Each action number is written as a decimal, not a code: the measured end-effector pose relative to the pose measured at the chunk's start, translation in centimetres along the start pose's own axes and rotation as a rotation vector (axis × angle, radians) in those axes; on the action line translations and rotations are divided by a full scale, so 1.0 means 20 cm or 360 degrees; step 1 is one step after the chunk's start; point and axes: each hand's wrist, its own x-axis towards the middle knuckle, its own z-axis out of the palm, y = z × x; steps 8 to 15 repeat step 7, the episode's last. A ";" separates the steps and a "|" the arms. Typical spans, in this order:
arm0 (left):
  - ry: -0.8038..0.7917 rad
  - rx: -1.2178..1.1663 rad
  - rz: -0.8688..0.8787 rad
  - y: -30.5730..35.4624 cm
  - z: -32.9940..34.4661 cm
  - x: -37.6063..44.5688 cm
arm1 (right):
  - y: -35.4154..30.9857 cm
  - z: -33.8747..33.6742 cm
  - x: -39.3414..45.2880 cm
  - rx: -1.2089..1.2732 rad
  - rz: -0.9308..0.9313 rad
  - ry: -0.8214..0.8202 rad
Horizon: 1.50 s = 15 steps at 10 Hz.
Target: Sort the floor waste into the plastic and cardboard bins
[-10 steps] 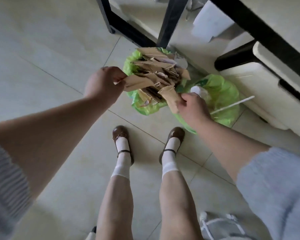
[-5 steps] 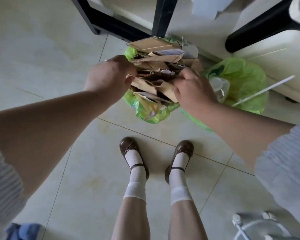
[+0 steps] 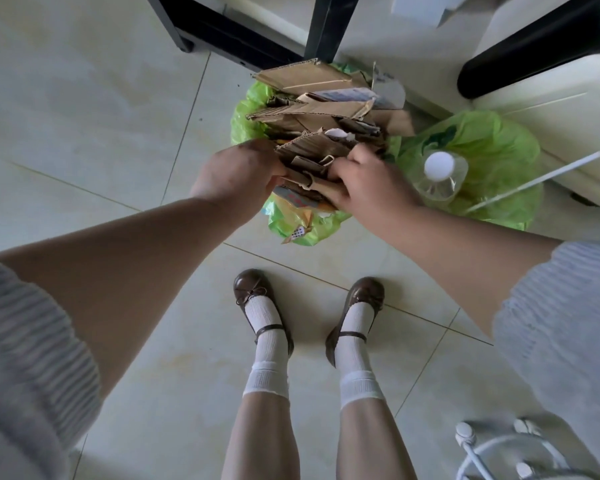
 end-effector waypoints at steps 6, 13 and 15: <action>-0.0207 -0.0216 -0.0424 0.03 0.04 0.05 | -0.02 0.02 -0.01 0.0035 0.0053 -0.0160; 0.0040 -0.0837 -0.0731 0.09 -0.06 -0.04 | -0.05 -0.06 -0.09 0.0545 0.0215 -0.0021; 0.0040 -0.0837 -0.0731 0.09 -0.06 -0.04 | -0.05 -0.06 -0.09 0.0545 0.0215 -0.0021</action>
